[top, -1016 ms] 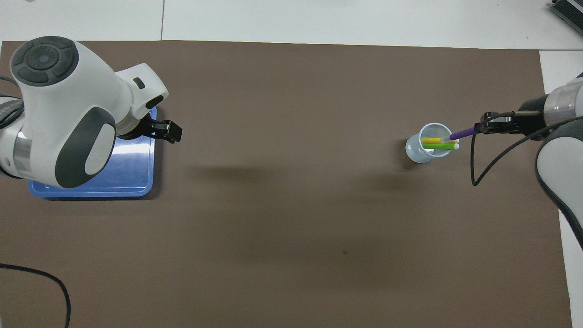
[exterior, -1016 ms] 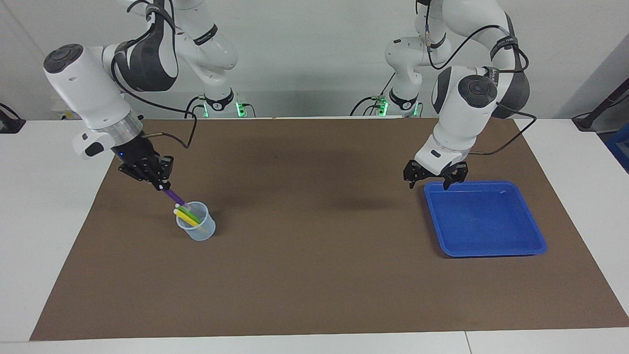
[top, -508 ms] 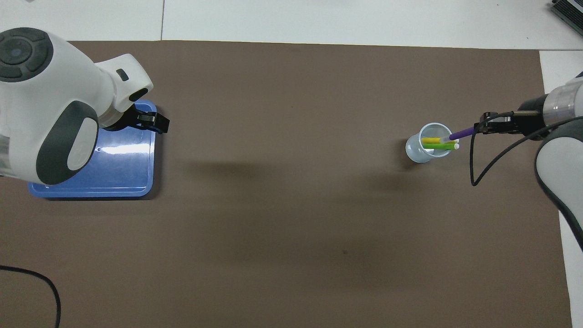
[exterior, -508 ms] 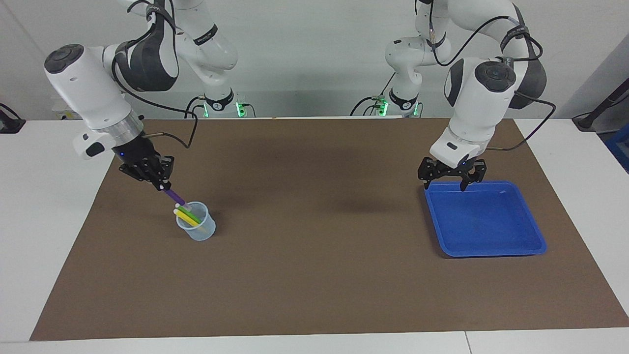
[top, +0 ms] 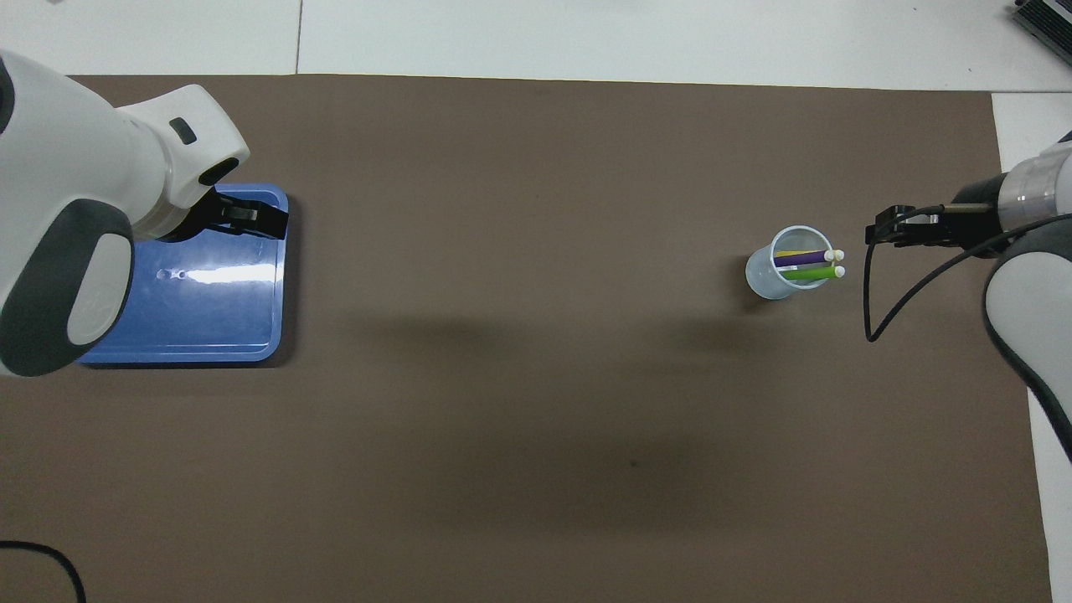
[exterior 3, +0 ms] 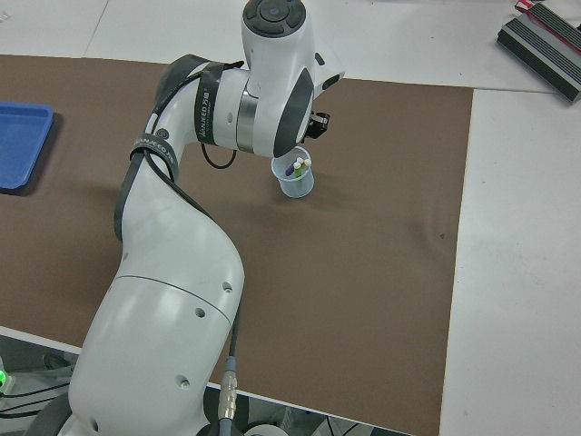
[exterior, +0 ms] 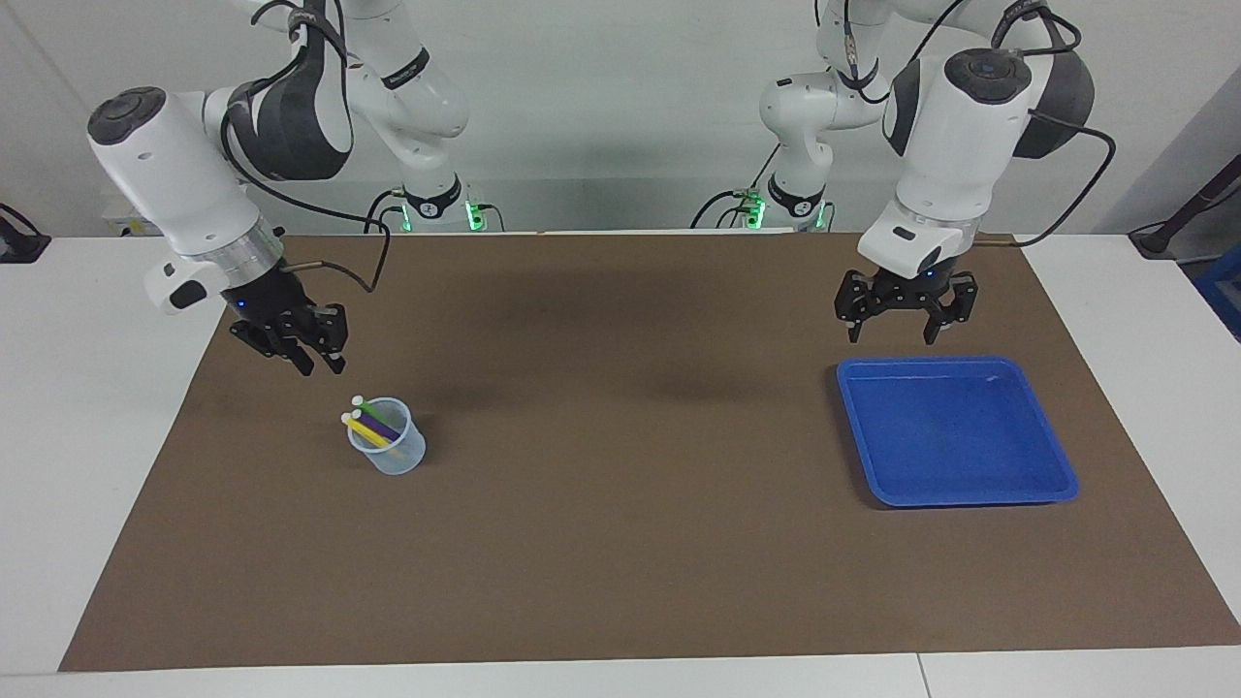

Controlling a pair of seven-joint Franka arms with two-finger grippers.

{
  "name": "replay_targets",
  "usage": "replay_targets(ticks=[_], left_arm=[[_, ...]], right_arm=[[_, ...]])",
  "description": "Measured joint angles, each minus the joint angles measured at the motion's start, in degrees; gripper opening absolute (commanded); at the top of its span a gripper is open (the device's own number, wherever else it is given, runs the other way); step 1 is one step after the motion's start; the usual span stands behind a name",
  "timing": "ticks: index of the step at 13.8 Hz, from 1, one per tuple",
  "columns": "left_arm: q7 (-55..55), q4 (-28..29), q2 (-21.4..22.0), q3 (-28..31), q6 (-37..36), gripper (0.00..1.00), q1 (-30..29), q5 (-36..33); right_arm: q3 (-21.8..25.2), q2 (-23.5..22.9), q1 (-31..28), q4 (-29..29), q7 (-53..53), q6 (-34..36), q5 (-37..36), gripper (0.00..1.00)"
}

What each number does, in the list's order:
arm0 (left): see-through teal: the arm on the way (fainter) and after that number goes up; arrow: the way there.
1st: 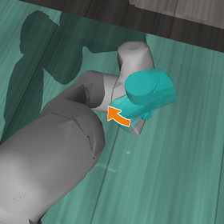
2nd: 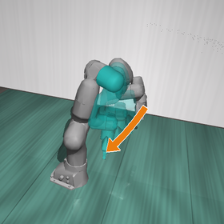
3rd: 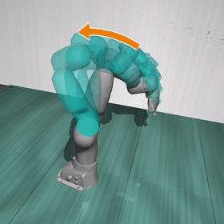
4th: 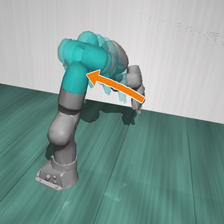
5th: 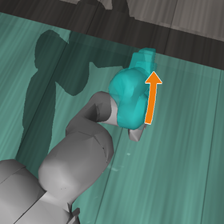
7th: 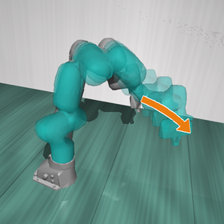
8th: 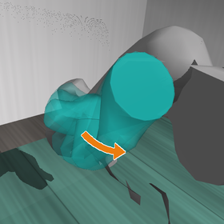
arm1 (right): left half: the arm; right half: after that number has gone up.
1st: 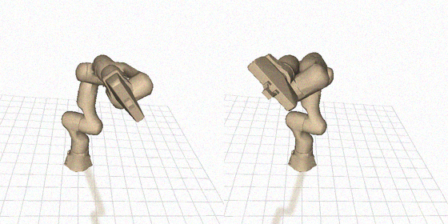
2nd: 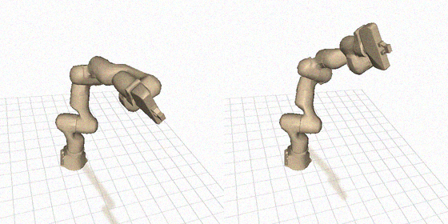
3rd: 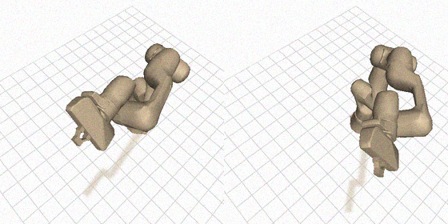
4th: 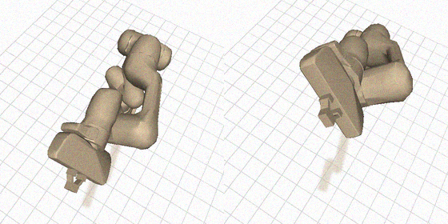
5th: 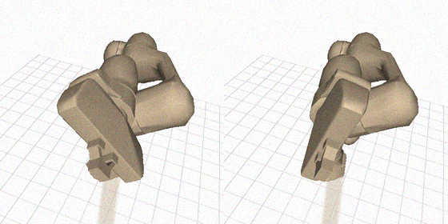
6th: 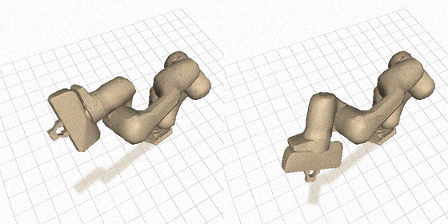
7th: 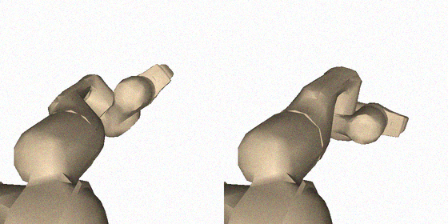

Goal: Transfer and insert pens with both arms
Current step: 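Release the purple pen and withdraw the right gripper from the cup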

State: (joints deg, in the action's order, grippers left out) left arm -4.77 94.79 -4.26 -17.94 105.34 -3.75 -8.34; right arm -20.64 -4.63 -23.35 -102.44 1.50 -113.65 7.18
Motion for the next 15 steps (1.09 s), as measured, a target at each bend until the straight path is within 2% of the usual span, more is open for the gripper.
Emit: replay_targets(ticks=[5, 9, 11, 13, 14, 15], left_arm=[[0.8, 0.09, 0.79, 0.28, -0.56, 1.0, -5.77, 5.37], [0.8, 0.06, 1.69, 0.13, -3.03, 1.0, -6.0, 5.73], [0.8, 0.06, 2.75, 0.07, -4.56, 1.0, -6.0, 5.74], [0.77, 0.07, 3.51, -0.05, -5.26, 1.0, -6.0, 5.76], [0.74, 0.07, 3.7, -0.07, -5.33, 1.0, -6.0, 5.77], [0.72, 0.07, 3.74, -0.07, -5.33, 1.0, -6.0, 5.77]], right_arm=[[0.0, 0.0, 0.0, 0.01, 0.0, 0.0, 0.0, 0.45], [-0.03, 0.0, 0.0, 0.01, 0.0, 0.0, 0.0, 0.47], [-0.06, 0.0, 0.0, 0.01, 0.0, 0.0, 0.0, 0.56], [-0.13, 0.0, 0.02, 0.01, 0.0, 0.15, 0.0, 0.76], [-0.2, 0.02, 0.05, 0.02, 0.0, 0.45, 0.0, 0.9], [-0.28, 0.1, 0.07, 0.04, 0.0, 1.01, 0.0, 1.0]])
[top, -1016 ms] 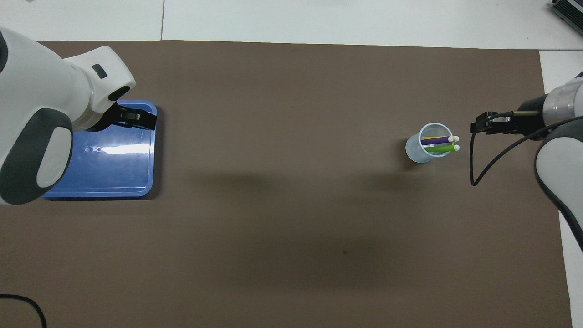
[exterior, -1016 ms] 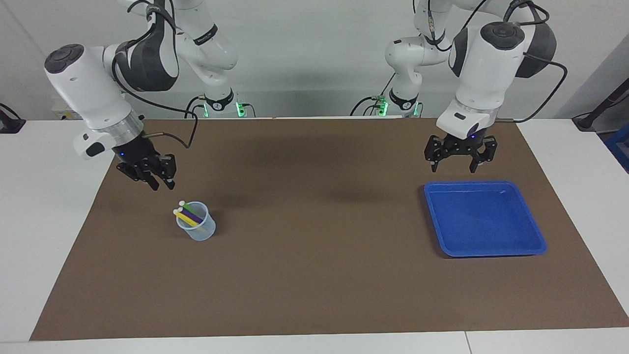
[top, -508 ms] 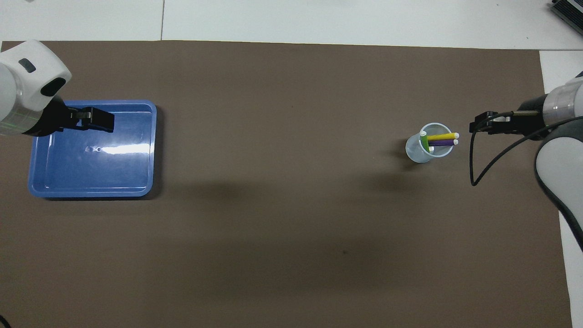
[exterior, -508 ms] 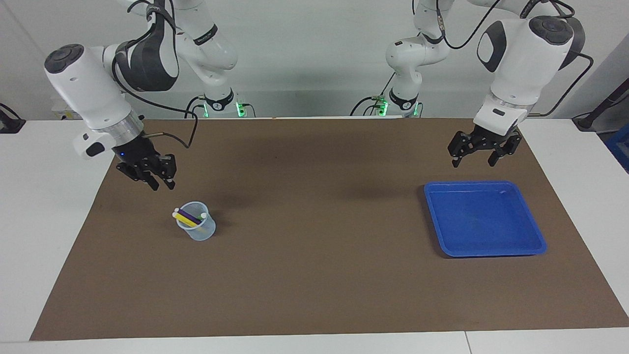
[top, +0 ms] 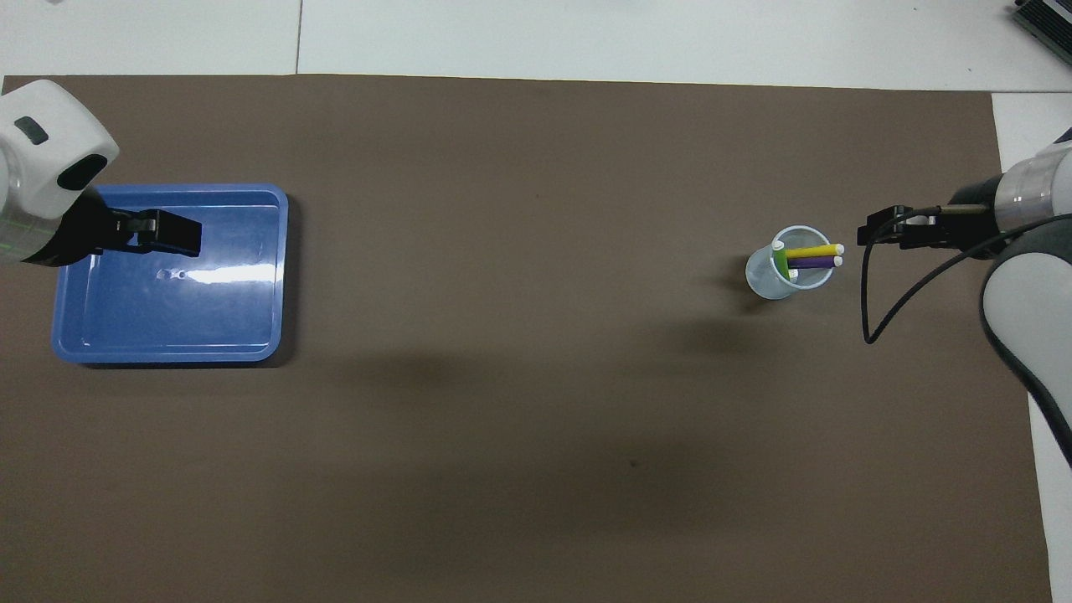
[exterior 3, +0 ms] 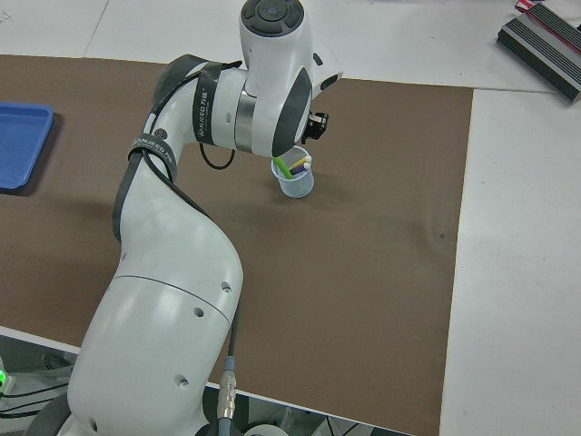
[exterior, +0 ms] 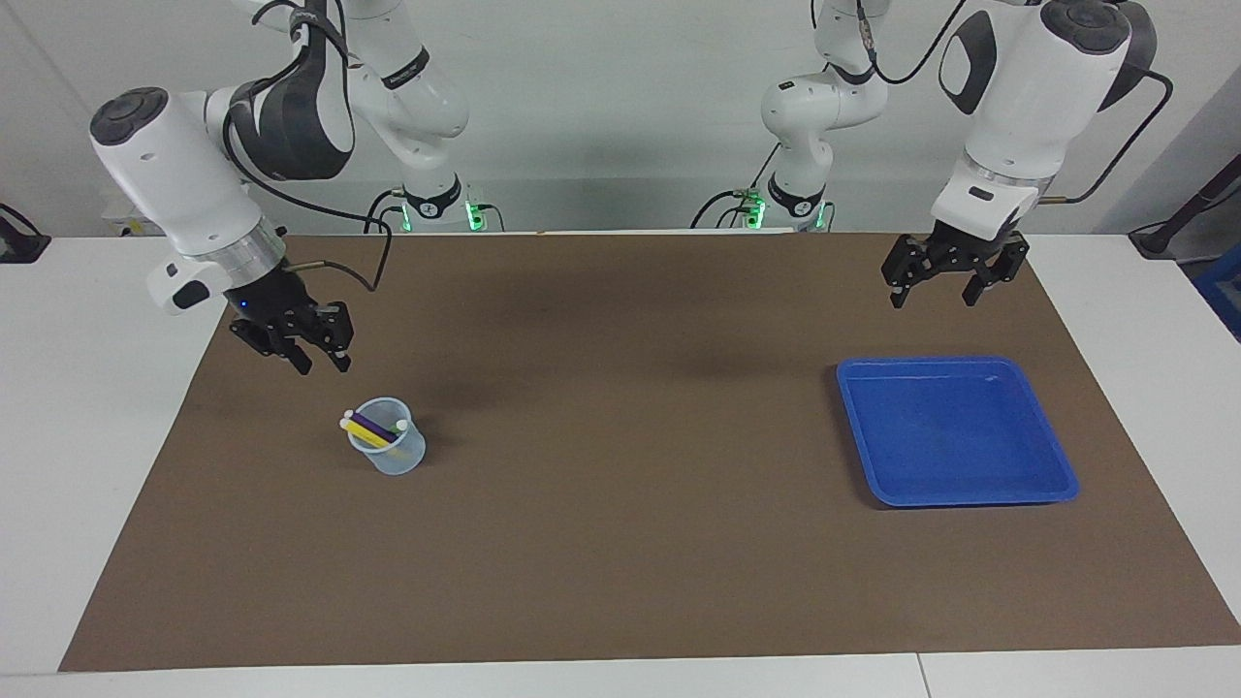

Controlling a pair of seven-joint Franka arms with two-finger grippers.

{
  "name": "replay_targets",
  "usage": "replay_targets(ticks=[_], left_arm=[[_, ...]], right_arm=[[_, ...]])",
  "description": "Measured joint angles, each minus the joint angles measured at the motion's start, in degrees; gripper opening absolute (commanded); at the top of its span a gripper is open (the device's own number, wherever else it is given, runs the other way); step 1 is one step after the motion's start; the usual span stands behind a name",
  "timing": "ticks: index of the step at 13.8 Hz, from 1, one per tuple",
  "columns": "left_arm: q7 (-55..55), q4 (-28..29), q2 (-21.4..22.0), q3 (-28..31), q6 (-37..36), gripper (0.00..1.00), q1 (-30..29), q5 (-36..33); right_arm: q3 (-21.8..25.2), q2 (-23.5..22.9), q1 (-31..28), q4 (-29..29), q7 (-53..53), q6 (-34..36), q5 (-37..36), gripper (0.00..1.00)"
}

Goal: Transfer and insert pens with both arms
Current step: 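Release the purple pen and withdraw the right gripper from the cup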

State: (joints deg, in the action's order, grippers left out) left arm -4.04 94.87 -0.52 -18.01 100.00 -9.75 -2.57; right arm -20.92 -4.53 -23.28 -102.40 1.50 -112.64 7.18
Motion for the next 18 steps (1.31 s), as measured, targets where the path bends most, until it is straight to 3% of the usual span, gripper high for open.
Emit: replay_targets(ticks=[10, 18], left_arm=[[-0.02, 0.11, 0.0, 0.0, -0.54, 1.0, 0.0, 0.01], [-0.02, 0.11, 0.0, -0.01, -0.6, 1.0, 0.0, 0.03]], right_arm=[[-0.58, 5.24, 0.99, 0.96, 0.0, 4.89, -6.34, 1.0], [-0.26, 4.43, 0.43, 12.88, 0.0, 21.28, -6.84, 1.0]])
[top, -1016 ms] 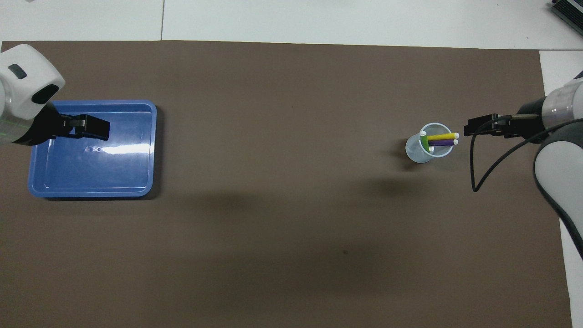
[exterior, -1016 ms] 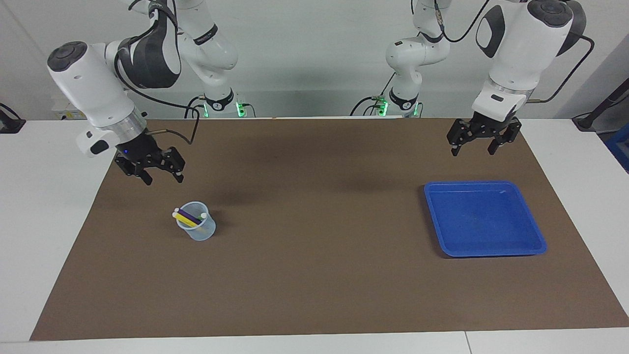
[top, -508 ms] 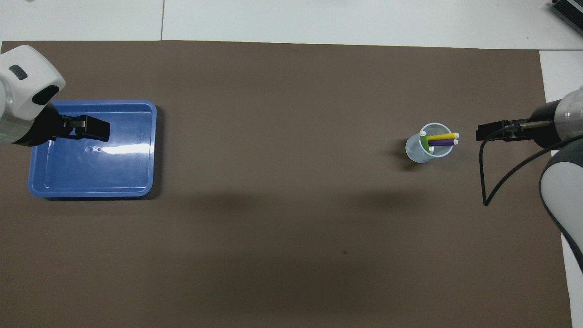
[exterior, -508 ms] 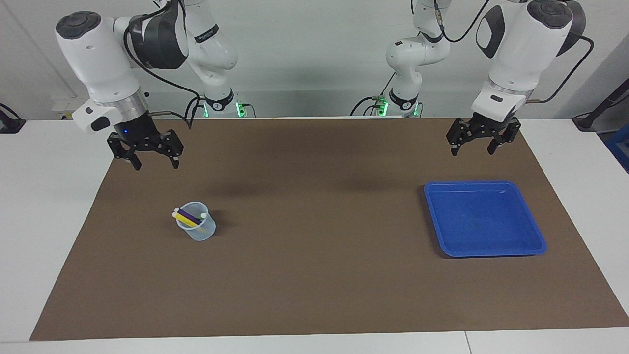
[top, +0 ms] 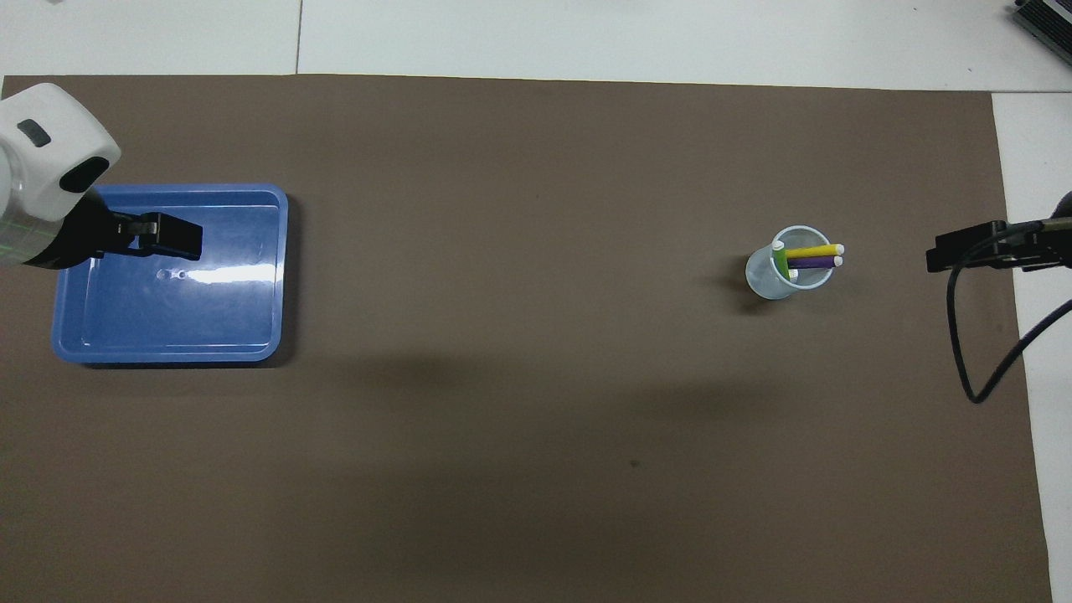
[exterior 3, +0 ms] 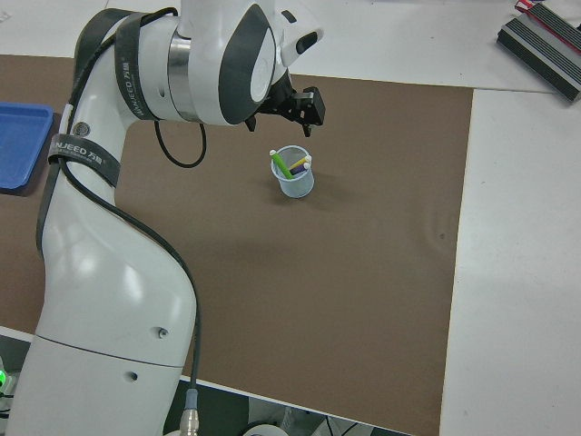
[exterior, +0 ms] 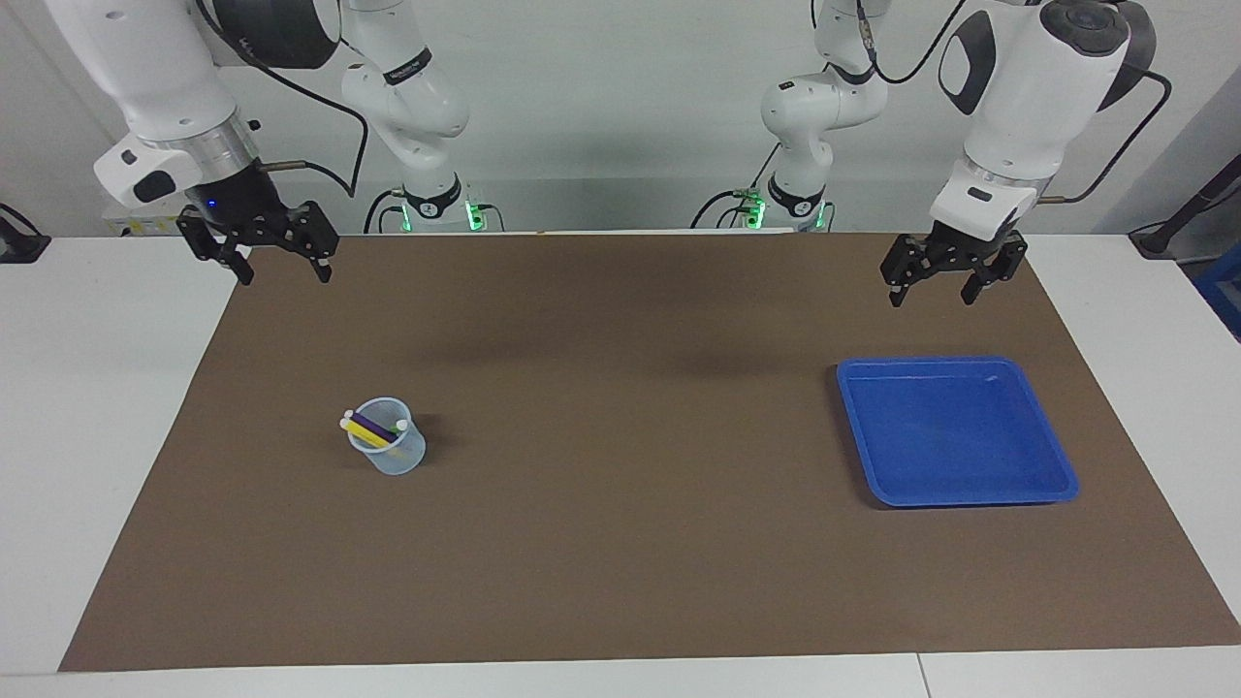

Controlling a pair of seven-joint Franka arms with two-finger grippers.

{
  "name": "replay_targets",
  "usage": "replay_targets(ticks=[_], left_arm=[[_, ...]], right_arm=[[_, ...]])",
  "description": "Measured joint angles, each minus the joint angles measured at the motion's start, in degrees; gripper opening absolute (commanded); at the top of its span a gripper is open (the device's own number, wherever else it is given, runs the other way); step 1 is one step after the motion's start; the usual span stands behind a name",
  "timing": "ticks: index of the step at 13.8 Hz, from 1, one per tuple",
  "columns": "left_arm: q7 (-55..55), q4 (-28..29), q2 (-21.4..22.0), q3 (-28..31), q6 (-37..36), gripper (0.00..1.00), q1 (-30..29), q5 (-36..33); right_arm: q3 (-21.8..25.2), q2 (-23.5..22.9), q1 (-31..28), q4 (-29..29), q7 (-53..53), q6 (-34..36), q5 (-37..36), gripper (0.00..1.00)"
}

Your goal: Transfer and insert pens with both arms

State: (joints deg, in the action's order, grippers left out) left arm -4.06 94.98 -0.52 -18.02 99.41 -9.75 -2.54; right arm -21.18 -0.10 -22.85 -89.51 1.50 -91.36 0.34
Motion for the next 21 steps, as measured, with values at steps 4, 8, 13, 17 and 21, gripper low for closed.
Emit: replay_targets(ticks=[4, 8, 13, 17, 21], left_arm=[[0.0, 0.0, 0.0, 0.0, -0.01, 1.0, 0.0, 0.0], [0.0, 0.0, 0.0, 0.0, -0.02, 1.0, 0.0, 0.0], [0.0, 0.0, 0.0, -0.01, -0.02, 1.0, 0.0, 0.0], [0.0, 0.0, 0.0, -0.01, -0.02, 1.0, 0.0, 0.01], [0.0, 0.0, 0.0, 0.0, -0.02, 1.0, 0.0, 0.01]], right_arm=[[-0.5, -0.93, 0.17, 2.64, 0.0, 2.13, -1.05, 1.0], [-0.54, -1.35, 0.16, 2.9, 0.0, 3.16, -1.06, 1.0], [-0.59, -1.37, 0.17, 3.05, 0.0, 3.37, -1.08, 1.0], [-0.59, -1.52, 0.15, 3.06, 0.0, 3.49, -1.08, 1.0], [-0.6, -1.66, 0.16, 3.06, 0.0, 3.5, -1.08, 1.0]])
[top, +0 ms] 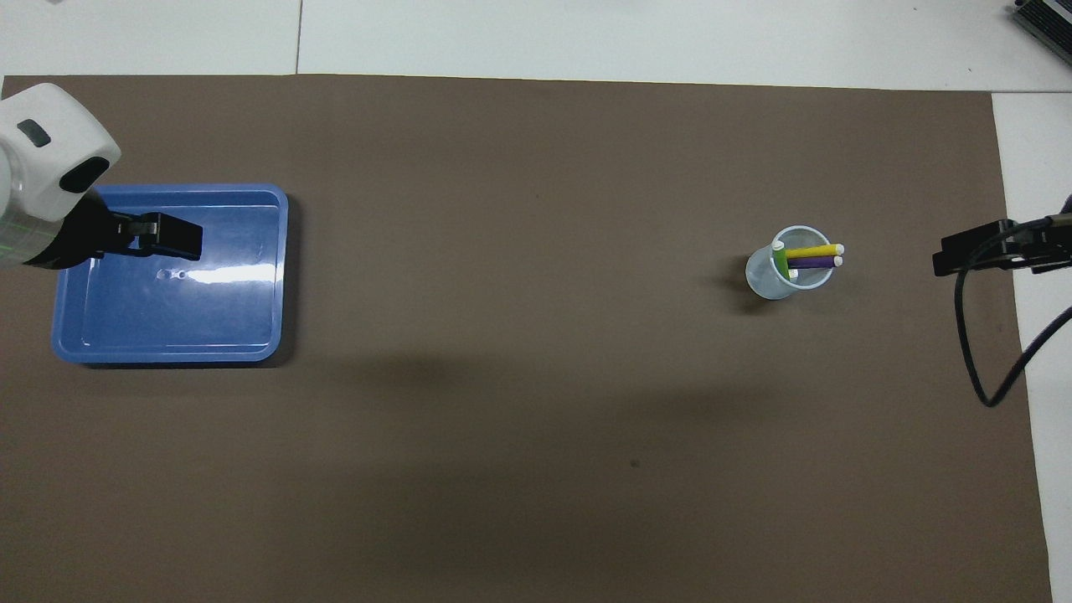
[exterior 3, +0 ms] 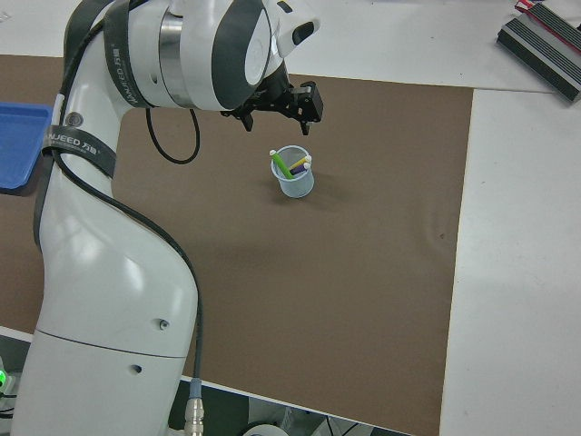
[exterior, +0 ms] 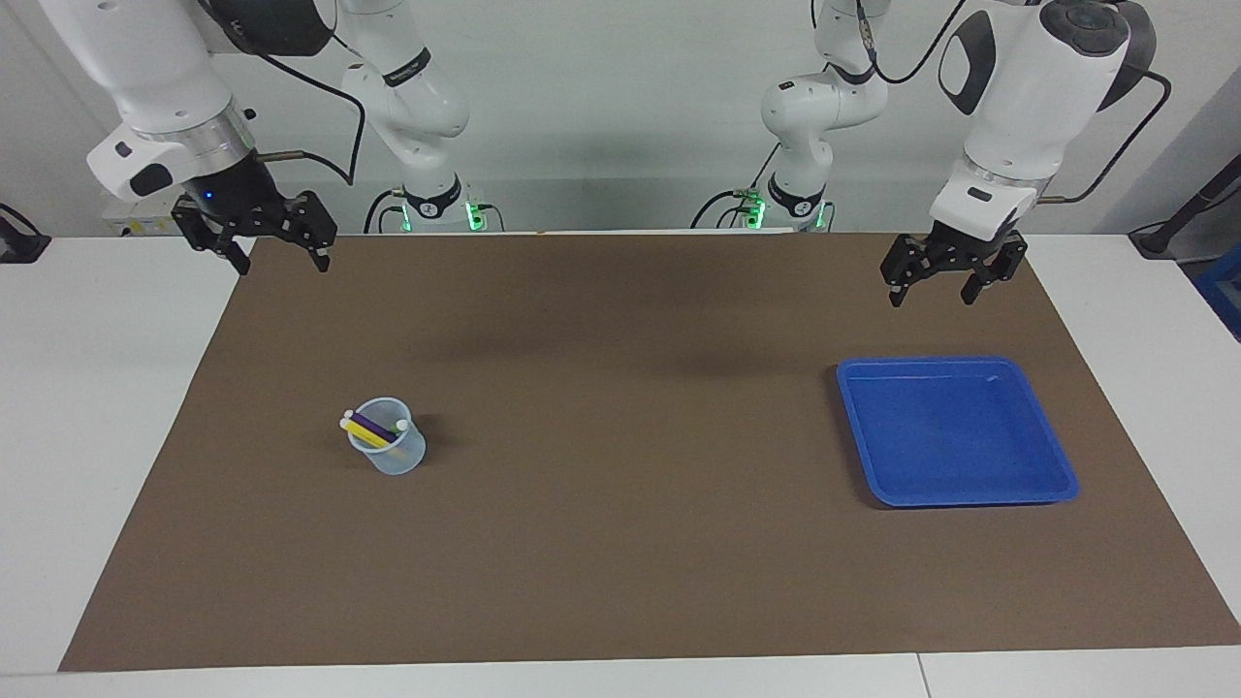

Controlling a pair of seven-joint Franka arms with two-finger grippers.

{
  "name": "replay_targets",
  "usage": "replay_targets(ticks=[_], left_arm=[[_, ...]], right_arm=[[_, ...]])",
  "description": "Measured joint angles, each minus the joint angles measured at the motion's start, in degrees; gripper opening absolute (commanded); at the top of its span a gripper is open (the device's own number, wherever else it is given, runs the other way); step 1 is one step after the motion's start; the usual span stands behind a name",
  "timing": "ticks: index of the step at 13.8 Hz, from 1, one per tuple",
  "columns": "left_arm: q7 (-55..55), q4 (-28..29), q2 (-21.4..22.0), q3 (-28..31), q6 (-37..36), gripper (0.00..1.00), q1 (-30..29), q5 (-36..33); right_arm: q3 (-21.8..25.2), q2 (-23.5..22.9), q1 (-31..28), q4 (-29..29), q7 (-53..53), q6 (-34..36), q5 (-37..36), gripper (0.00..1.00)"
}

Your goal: Transfer and insert pens with both arms

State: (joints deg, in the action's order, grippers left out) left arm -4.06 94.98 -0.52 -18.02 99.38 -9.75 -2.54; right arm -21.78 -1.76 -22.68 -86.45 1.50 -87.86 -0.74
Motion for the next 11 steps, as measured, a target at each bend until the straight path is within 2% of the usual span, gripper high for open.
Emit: replay_targets(ticks=[11], left_arm=[[0.0, 0.0, 0.08, 0.05, -1.42, 1.0, -0.24, 0.0]], right_arm=[[-0.17, -0.25, 1.33, -0.25, -0.27, -0.52, 0.0, 1.0]])
